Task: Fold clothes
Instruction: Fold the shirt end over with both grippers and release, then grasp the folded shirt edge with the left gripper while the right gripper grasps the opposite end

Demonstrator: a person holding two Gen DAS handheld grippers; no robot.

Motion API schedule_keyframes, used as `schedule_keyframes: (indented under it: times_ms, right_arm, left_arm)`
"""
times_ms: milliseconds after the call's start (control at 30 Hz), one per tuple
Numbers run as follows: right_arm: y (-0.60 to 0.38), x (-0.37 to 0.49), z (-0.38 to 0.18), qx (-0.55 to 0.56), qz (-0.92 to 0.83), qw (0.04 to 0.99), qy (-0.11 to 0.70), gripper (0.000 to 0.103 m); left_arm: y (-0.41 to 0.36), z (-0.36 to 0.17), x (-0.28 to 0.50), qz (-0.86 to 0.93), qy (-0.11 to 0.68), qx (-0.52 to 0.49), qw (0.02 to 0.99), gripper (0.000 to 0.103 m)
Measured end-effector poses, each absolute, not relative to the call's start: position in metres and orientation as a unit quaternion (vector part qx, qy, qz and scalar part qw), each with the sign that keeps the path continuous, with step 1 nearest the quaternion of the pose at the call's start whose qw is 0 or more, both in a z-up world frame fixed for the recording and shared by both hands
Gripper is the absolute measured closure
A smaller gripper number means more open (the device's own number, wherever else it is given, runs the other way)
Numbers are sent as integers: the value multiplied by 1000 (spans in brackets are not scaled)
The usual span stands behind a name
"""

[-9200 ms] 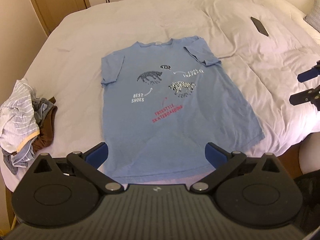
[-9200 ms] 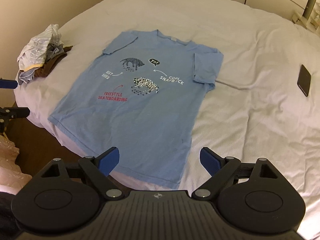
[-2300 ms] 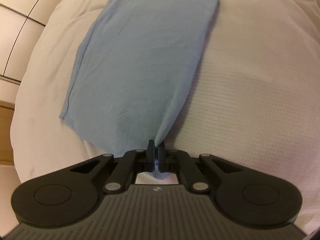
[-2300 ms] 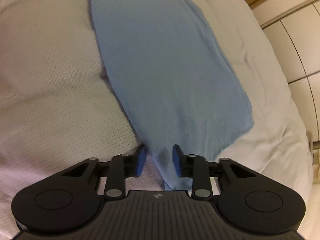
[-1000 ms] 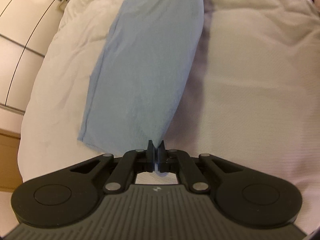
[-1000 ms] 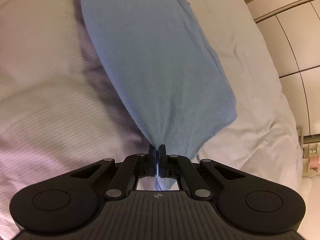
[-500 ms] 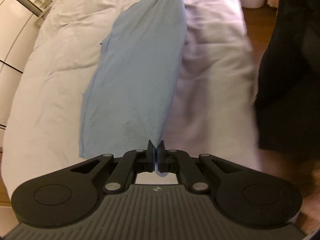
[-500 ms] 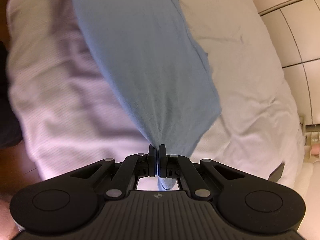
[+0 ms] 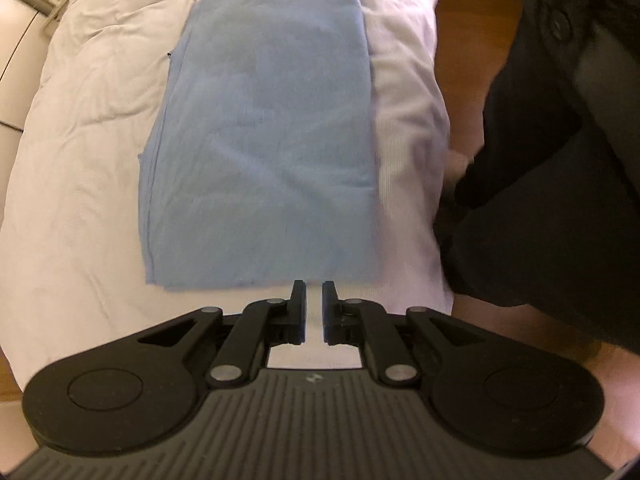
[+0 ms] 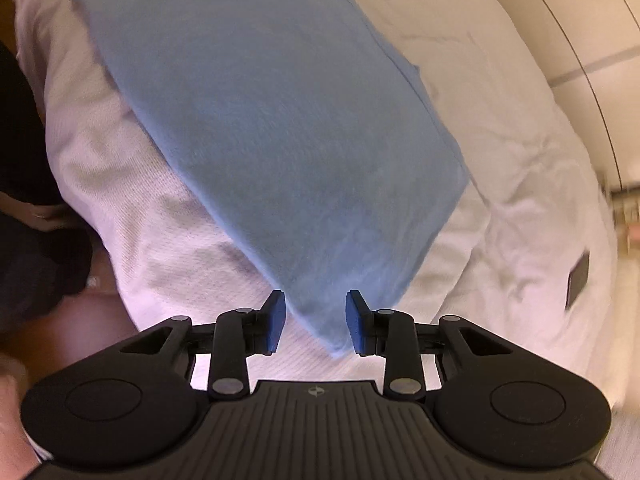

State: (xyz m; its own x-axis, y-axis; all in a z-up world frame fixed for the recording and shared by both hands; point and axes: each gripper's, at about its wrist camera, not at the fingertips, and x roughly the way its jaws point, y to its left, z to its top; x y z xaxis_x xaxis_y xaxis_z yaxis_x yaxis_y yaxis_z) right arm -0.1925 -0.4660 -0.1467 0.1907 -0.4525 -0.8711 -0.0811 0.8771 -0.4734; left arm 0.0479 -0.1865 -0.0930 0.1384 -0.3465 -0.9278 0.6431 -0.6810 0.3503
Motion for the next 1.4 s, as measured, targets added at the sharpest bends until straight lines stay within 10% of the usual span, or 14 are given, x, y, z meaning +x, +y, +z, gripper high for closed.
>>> schedule_keyframes:
  times_ms: [100, 233, 1033, 1100, 1167, 1400]
  right_arm:
    - [-455, -194, -139, -173, -160, 743, 626, 71]
    - [-418, -183, -116, -107, -216, 751, 614, 70]
    - [-199, 38, -107, 104, -333, 743, 571, 55]
    - [-193, 47, -114, 96, -335, 744, 570, 53]
    - [-188, 56, -119, 83, -340, 745, 569, 49]
    - [-170, 86, -132, 21, -343, 750, 566, 44]
  left_arm:
    - [-182, -89, 69, -644, 89, 663, 371, 95]
    - [-189, -97, 107, -647, 35, 669, 365, 67]
    - [-248, -213, 228, -729, -308, 595, 140, 56]
    - [-256, -213, 230, -729, -312, 594, 134, 65]
    - [-265, -211, 230, -730, -308, 595, 133, 99]
    - [-286, -200, 224, -754, -241, 598, 127, 100]
